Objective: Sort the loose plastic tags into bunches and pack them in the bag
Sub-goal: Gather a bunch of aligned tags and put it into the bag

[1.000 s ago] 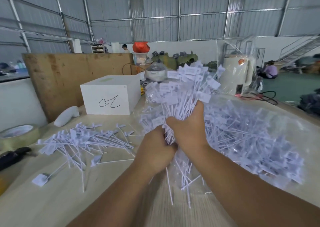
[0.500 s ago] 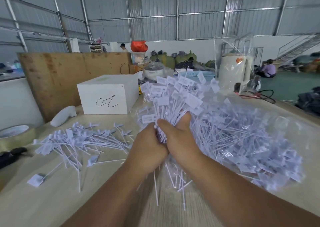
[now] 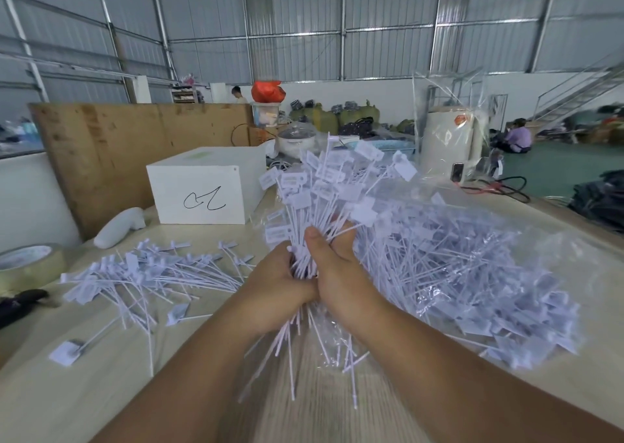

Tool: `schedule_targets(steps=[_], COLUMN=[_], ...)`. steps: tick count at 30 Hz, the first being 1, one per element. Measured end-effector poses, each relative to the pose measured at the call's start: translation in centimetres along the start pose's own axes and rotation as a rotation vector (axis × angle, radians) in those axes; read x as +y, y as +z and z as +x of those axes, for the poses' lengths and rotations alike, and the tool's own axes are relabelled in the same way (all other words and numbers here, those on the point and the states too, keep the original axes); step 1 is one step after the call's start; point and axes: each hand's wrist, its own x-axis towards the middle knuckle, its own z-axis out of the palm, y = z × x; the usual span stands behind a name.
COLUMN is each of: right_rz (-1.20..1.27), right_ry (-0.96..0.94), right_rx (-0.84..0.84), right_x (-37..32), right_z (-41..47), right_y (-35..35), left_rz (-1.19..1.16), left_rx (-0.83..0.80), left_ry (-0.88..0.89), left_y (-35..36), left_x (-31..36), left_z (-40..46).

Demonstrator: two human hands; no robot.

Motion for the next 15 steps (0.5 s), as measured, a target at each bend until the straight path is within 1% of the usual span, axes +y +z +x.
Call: schedule_targets(steps=[3, 8, 12, 15], right_rz=[-0.027, -0.085, -0.121, -0.114], right_ry=[-0.056, -0.043, -0.047, -0.048], right_rx=[0.017, 0.006, -0.008, -0.003], right_x=[0.1, 0.3, 0.2, 0.1], right_z=[-0.1, 0.1, -0.2, -0.3], right_y=[0.4, 0.6, 0.6, 0.7], left_rz=[0.053, 0.184, 0.331, 0.317], left_rx=[0.088, 0.261, 0.228, 0.144], left_ry=[-0.014, -0.053, -0.072, -0.038], left_y=[0.2, 0.0, -0.7, -0.8], left_x=[-0.1, -0.8, -1.4, -1.1], left_z=[0.2, 0.6, 1.0, 0.7])
